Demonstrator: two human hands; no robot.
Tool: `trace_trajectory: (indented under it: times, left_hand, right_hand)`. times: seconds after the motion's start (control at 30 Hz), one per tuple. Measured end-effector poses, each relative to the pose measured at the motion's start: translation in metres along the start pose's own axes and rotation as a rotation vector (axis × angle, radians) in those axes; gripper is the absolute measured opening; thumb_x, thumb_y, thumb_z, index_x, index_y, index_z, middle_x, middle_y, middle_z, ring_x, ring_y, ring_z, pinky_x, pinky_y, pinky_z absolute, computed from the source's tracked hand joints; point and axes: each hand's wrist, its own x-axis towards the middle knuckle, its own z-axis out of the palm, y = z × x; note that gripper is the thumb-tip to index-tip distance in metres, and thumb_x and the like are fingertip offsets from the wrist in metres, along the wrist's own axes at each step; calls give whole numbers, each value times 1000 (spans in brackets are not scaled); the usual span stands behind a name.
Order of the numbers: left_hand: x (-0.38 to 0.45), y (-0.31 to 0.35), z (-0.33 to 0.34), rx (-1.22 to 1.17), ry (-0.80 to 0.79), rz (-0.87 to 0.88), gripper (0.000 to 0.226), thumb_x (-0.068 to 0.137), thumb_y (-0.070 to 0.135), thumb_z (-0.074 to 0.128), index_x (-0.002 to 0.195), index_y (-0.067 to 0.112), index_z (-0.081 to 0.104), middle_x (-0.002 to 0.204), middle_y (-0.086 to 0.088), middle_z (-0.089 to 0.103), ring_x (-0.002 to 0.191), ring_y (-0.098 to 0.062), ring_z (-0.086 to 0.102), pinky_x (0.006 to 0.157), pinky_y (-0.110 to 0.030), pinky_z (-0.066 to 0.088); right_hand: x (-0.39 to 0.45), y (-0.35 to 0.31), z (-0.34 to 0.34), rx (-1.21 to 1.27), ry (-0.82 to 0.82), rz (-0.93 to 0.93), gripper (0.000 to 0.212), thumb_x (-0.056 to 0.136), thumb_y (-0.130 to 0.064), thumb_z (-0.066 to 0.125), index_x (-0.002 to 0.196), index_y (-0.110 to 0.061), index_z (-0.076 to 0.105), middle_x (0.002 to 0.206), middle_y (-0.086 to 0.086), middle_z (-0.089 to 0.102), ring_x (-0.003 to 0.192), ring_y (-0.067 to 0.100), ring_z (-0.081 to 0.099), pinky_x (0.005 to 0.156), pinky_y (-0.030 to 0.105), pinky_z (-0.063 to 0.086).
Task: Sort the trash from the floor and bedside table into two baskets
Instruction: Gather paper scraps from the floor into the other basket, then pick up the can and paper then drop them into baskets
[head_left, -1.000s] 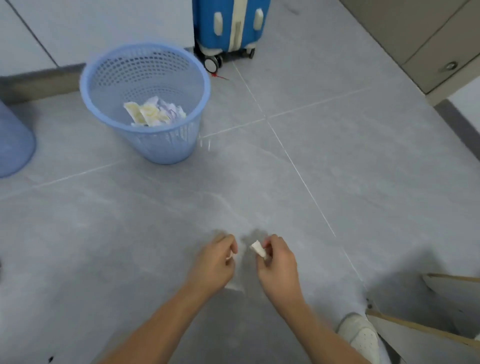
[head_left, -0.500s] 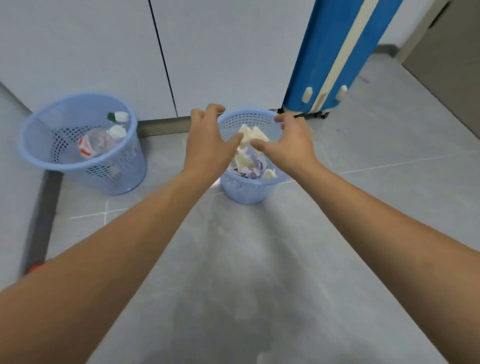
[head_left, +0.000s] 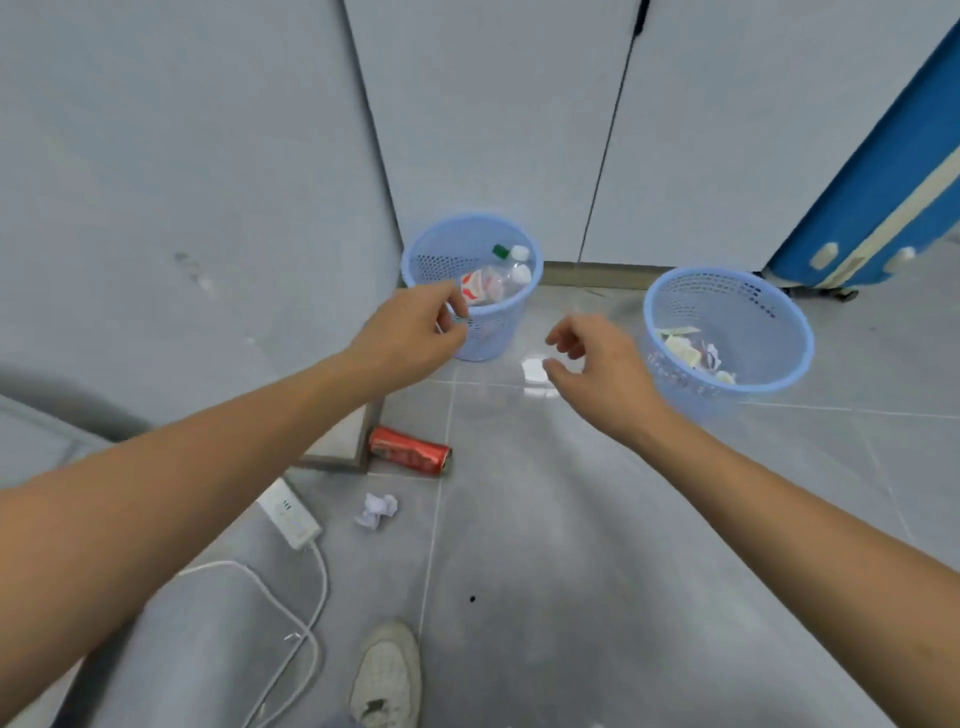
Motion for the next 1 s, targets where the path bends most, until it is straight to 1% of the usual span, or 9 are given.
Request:
trace_trajectory:
  times: [0.1,0.2,0.37,0.5,0.67,0.77,0.87,0.93,1.0]
  left_hand:
    - [-51,-16,-67,-10,58,-45,8,89,15,62,94,18,65,74,9,62,65,-9,57,69,-32,49]
    - [-101,-25,-118,-66,85,-78,8,90,19,62,97,18,65,79,3,65,69,-14,60,71,-35,52]
    - [-163,-47,-142,-149,140,-108,7,90,22,61,95,20,65,77,5,64,70,-16,60,72,-35,52]
    - [-186,-85,-103,-154,122,-197,3,90,23,62,93,25,63,78,7,66,73,-14,63,72,-33,53]
    - [-184,-145,-10,-144,67,-315,11,88,18,67,99,20,69,80,6,67,73,-10,64,78,-36,56]
    - [-176,-179,43,-98,-31,-351,19,88,23,67,107,24,67,89,5,66,79,-12,63,81,-39,56]
    - [-166,-205,77,-56,-55,-363,19,89,26,66,108,24,66,91,6,65,81,-12,61,79,-39,55]
    - [-160,-220,90,-26,-38,-372,17,89,24,65,107,25,66,90,7,64,82,-14,61,77,-37,55]
    - [-159,-235,96,5,-26,-371,17,91,23,63,107,27,64,91,9,63,84,-14,62,76,-36,54]
  right_hand:
    - [-13,-78,10,16,-29,-40,15,88,-19,69,103,-19,64,98,-3,61,92,18,59,84,36,52]
    - [-31,-145,20,54,-64,-36,14,88,-19,70,100,-21,64,98,-2,64,90,17,61,81,33,52]
    - [-59,-200,54,37,-144,-86,16,88,-21,71,101,-22,62,97,0,65,90,18,61,81,35,52]
    - [-69,-179,82,13,-188,-39,18,87,-23,73,103,-21,63,95,-1,64,87,17,60,79,34,50]
    - [-56,-104,125,-49,-263,34,21,87,-23,72,106,-19,64,99,0,62,89,18,59,80,32,47]
    - [-48,-59,162,-126,-334,37,22,88,-23,70,109,-19,63,104,3,62,95,22,61,84,37,51]
    - [-49,-27,213,-183,-451,-7,35,88,-26,68,123,-22,61,122,5,60,109,29,60,90,41,53]
    - [-54,-15,254,-222,-543,-53,50,89,-29,70,136,-28,53,140,4,49,123,29,50,96,43,52]
    - [-57,-6,297,-249,-561,-115,63,86,-29,75,142,-33,45,146,5,40,129,31,42,98,46,52]
